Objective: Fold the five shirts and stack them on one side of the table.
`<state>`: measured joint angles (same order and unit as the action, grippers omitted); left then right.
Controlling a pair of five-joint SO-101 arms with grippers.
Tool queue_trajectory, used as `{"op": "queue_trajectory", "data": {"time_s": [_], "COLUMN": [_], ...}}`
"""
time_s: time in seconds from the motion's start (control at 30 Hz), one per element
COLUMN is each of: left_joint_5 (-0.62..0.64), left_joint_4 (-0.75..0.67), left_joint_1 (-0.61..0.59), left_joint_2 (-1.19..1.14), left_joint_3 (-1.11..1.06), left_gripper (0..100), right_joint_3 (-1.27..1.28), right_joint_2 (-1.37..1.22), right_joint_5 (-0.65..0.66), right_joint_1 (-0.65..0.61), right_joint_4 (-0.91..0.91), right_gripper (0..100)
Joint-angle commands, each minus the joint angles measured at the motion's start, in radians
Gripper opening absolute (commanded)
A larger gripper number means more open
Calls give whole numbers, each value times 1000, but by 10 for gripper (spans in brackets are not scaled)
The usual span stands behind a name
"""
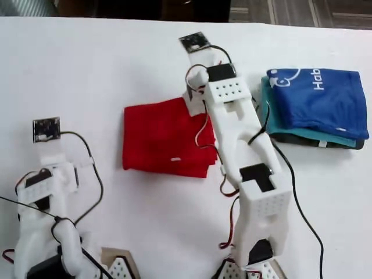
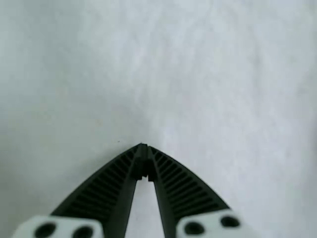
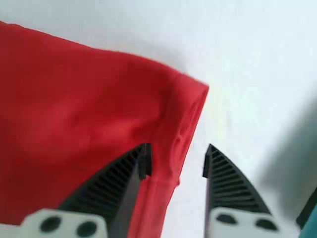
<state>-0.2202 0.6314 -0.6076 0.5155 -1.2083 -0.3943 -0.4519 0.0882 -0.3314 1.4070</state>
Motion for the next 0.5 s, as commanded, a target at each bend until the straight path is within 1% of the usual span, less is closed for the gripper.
{"op": "queue_trajectory", "data": {"time_s": [0.0, 0.13, 0.2, 0.37, 0.47], "left_joint_5": [6, 6, 6, 6, 6], "left_joint_4": [-15, -15, -15, -15, -15], "left_joint_1": [6, 6, 6, 6, 6], "left_joint_2": [25, 25, 25, 25, 25], "left_joint_3": [2, 2, 2, 2, 2], "left_gripper": [27, 27, 27, 27, 27], "right_joint_3": [2, 97, 186, 456, 555], "right_joint_2": [67, 101, 124, 220, 305], "right_joint_5": [-40, -38, -25, -8, -3], "right_joint_1": [1, -1, 1, 1, 1], "right_joint_4": [93, 105, 62, -114, -163], "right_gripper": [152, 152, 152, 152, 152]}}
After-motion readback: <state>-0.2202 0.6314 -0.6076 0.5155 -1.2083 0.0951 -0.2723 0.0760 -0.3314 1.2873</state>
